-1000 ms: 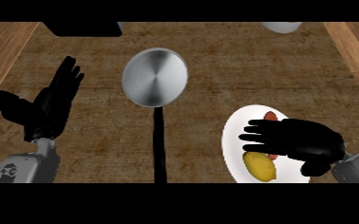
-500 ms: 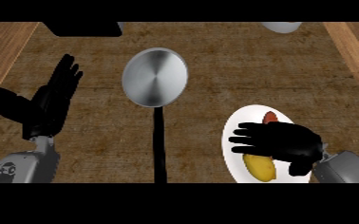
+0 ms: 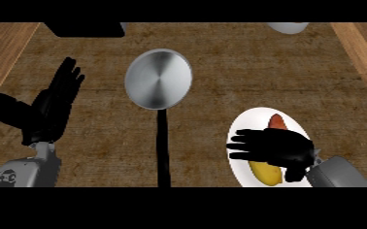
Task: Pick the lemon from the plate and place it in the pan
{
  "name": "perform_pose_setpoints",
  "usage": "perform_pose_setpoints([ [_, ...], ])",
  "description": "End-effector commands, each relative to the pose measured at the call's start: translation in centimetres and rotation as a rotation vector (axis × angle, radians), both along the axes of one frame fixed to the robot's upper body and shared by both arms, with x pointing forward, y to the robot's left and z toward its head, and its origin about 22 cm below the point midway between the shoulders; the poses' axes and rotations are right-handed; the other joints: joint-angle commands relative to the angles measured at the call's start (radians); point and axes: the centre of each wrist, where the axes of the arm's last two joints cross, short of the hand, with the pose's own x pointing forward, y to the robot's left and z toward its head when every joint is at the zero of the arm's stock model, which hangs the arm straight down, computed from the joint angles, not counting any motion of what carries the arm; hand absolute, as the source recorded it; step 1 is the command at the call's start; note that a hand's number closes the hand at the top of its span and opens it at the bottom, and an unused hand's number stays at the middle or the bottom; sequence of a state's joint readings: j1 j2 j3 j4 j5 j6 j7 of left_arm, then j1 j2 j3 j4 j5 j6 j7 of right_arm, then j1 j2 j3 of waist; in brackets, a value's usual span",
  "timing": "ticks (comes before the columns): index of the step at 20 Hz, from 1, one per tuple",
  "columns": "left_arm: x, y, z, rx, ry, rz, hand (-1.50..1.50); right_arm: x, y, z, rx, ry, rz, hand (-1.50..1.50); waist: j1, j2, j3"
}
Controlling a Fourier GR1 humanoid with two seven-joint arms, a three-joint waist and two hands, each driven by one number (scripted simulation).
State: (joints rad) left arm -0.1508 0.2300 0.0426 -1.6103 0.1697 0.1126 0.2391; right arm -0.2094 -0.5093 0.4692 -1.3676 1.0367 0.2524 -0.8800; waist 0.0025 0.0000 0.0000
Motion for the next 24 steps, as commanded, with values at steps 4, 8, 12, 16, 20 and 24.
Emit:
perform_pose_setpoints([
  [4,0.1,1.2,-1.7,0.000,0.017,0.005,0.00,-0.8,1.9,-3.1,0.030,0.022,0.101,1.50,0.001,0.002,0.000],
  [8,1.2,-0.5,-1.7,0.001,0.001,0.004,0.00,0.0,2.8,-1.4,0.057,0.014,0.123,1.50,-0.002,0.001,0.000],
  [12,-0.9,-0.1,-0.6,0.006,-0.013,-0.004,0.00,0.4,2.9,-2.8,0.116,0.057,0.110,1.50,0.007,0.000,0.000],
  [16,0.6,-1.3,0.3,-0.006,-0.005,0.000,0.00,1.3,2.1,-1.5,0.134,0.088,0.112,1.50,0.003,0.001,0.000],
  [20,0.1,-0.5,-1.1,-0.007,0.002,-0.007,0.00,0.3,1.0,-2.7,0.259,0.012,0.041,1.50,0.001,0.002,0.000],
  [24,0.0,0.7,-0.4,0.016,0.012,0.014,0.00,-0.3,12.1,-1.4,0.159,-0.026,-0.395,1.50,-0.010,-0.013,-0.008],
])
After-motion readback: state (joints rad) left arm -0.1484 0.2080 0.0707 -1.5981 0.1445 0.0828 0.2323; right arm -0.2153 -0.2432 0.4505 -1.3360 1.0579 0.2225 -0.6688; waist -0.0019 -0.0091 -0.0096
